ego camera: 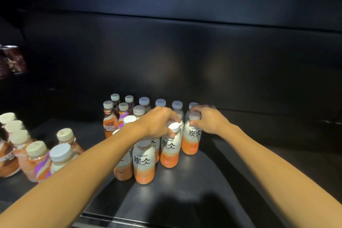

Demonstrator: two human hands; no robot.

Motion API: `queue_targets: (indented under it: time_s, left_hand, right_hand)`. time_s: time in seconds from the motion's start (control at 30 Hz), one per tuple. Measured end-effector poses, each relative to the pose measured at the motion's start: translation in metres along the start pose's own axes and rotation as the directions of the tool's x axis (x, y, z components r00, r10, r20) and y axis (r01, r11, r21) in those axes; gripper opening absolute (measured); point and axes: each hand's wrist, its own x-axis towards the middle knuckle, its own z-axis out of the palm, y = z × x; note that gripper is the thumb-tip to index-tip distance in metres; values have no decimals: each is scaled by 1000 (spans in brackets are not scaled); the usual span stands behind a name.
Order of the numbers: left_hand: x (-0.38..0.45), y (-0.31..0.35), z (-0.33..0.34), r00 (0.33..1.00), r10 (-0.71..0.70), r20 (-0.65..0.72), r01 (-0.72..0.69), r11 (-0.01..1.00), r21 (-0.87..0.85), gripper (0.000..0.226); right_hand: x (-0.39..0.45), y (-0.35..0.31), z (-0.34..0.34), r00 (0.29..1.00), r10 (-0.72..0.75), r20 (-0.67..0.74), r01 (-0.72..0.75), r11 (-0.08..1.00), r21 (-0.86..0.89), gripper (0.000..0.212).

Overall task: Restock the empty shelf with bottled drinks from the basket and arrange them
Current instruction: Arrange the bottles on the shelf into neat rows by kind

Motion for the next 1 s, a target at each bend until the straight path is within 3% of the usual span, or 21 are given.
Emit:
queue_targets:
  time_s: [0.37, 0.6, 0.77, 1.0]
  left_hand:
    - [6, -10, 4, 999, 47, 15, -46, 999, -20, 58]
    - [3, -13, 0, 996, 88, 30, -89, 995, 49, 53]
    - [-13, -14, -28, 995, 104, -15, -101, 988, 119, 45]
    - [-64, -19, -74, 991, -121, -64, 133, 955, 265, 45]
  right_hand:
    - [-8, -9, -1, 999, 38, -8, -38, 999, 20, 51]
    - [-20, -23, -6, 995, 93, -32, -93, 996, -14, 64]
    - [-30, -38, -16, 990, 53, -132, -61, 997, -56, 42]
    - [-46, -79, -24, 992, -29, -126, 11, 989, -146, 49]
